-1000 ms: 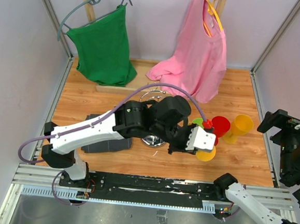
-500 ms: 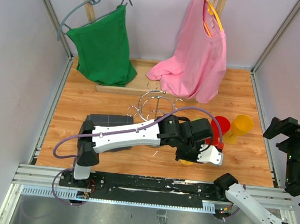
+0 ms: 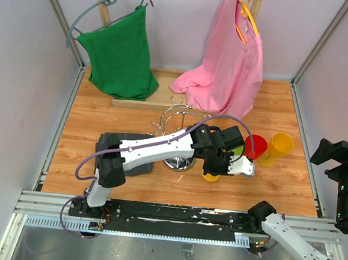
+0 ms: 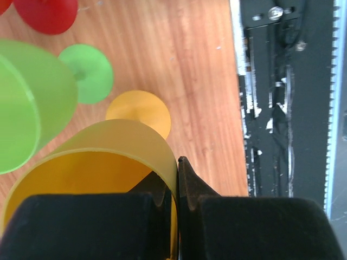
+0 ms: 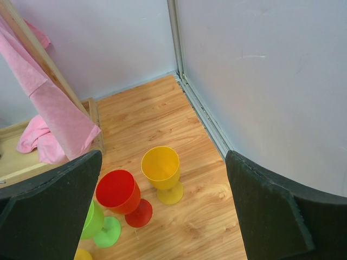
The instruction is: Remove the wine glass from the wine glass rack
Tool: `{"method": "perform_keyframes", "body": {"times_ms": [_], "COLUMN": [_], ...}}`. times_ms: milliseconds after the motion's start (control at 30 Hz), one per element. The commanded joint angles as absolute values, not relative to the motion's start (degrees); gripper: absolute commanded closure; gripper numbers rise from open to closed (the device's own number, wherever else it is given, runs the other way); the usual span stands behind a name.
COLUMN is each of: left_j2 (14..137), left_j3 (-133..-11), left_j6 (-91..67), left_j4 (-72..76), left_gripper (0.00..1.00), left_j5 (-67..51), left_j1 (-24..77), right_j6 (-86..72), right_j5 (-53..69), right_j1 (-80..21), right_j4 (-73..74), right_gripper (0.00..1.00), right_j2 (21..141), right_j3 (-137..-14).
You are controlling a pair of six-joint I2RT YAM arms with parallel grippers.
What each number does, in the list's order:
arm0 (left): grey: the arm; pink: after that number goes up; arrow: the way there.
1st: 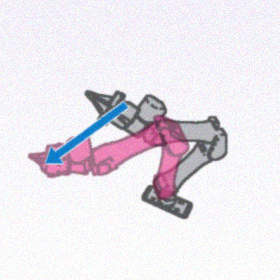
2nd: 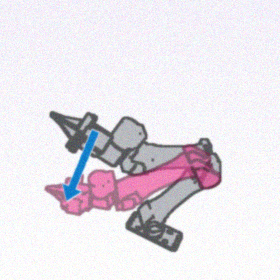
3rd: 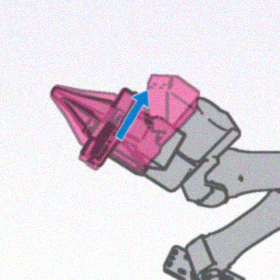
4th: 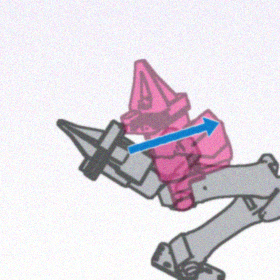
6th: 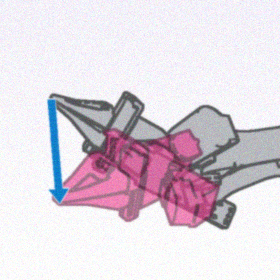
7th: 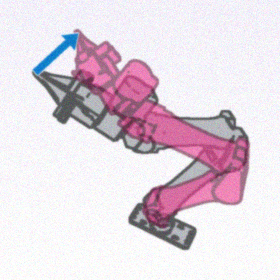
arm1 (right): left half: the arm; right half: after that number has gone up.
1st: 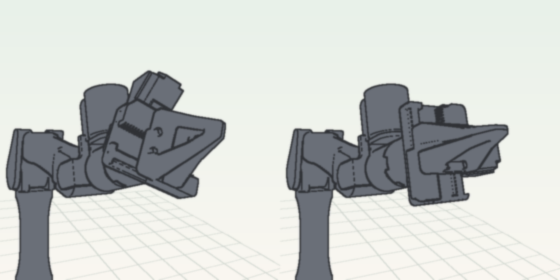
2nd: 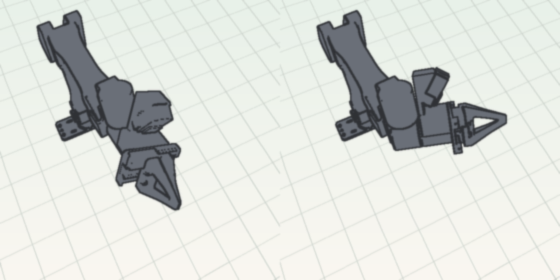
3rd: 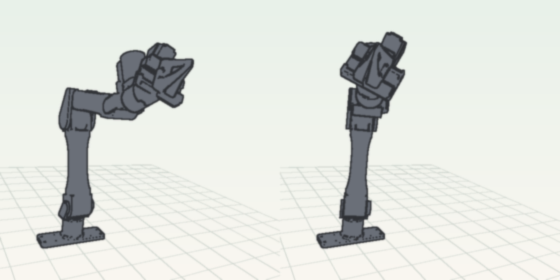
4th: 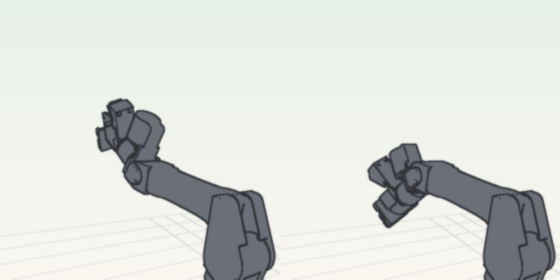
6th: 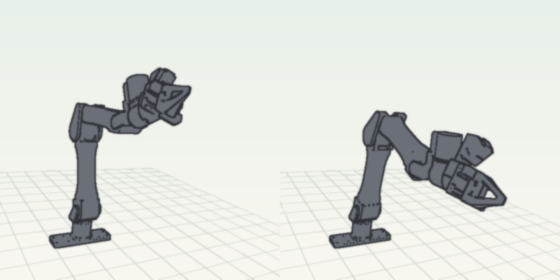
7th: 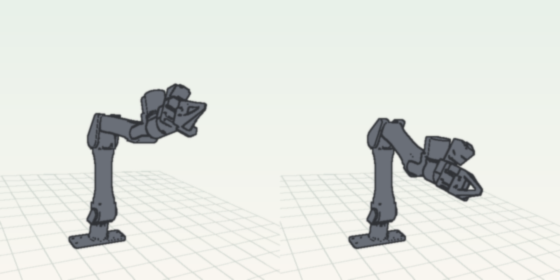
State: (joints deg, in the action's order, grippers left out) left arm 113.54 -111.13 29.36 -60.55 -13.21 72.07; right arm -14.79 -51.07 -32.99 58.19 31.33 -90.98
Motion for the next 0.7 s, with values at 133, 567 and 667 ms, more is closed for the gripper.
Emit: {"method": "perform_keyframes", "body": {"times_ms": [133,567,667], "left_j2": [115.72,117.89,118.45], "left_j3": [-113.16,-111.01,-110.82], "left_j6": [29.93,29.53,29.38], "left_j4": [-60.74,-60.44,-60.26], "left_gripper": [1.0,1.0,1.0], "left_j5": [-15.3,-15.3,-15.2], "left_j1": [68.74,68.08,67.74], "right_j6": [-13.68,-13.04,-13.08], "right_j5": [-51.88,-52.47,-52.47], "right_j1": [-33.29,-33.37,-33.4], "right_j4": [56.81,57.08,57.29], "right_gripper": [0.02,0.01,0.01], "right_j2": [31.44,30.17,30.07], "right_j3": [-92.14,-93.62,-93.93]}}
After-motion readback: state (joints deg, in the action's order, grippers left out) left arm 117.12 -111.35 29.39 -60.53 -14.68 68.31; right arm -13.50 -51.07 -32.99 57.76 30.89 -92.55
